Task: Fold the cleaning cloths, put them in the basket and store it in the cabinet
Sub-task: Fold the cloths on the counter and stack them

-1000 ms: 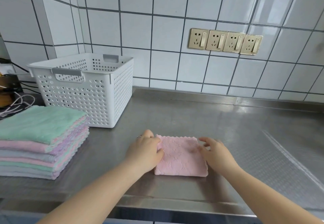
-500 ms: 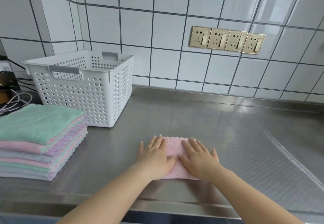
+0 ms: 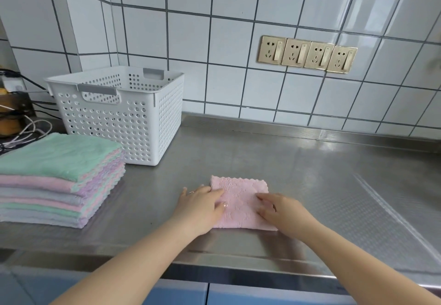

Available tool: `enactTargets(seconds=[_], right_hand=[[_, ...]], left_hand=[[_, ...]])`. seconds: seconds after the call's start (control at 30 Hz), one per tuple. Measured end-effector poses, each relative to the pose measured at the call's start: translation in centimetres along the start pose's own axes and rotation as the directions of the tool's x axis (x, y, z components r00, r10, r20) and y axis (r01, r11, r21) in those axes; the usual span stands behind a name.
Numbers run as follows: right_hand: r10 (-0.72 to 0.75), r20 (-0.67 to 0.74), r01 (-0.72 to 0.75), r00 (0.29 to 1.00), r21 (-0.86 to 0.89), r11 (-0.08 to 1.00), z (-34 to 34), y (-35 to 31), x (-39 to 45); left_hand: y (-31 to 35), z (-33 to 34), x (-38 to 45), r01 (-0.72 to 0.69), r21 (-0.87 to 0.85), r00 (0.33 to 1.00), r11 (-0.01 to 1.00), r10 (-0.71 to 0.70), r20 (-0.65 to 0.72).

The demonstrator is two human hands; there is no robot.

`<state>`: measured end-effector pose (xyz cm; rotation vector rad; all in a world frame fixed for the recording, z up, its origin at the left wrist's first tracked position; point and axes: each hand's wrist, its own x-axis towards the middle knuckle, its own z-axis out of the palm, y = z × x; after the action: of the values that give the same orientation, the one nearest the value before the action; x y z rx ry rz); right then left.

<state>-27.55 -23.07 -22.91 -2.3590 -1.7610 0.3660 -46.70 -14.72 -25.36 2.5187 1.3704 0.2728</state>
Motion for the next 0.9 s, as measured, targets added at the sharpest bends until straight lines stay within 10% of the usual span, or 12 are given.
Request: enactTargets(seconds=[0.27,0.5,0.9], right_hand=[[0.058,-0.198,0.029,0.978,0.408,0.912,0.6,-1.4,0.2],[0.222,-0.112,-0.05,0.969,0.788,0.613,0.2,-4.4,-0.2],[-0.052,-0.14,0.149,0.989,0.944,0.296,-4.3,-20.6,2.2]], left_hand=[[0.6,-0.1,0.7,-0.019,-0.413,0.994,0.911,-0.026,-0.104],[-1.6,-3.7,-0.2,0.01,-0.622,0.977,0.783,-0.14,-0.161],[-11.7,-19.3,-4.5,-0.003,-0.604,0.903,0.797,-0.258,-0.345]])
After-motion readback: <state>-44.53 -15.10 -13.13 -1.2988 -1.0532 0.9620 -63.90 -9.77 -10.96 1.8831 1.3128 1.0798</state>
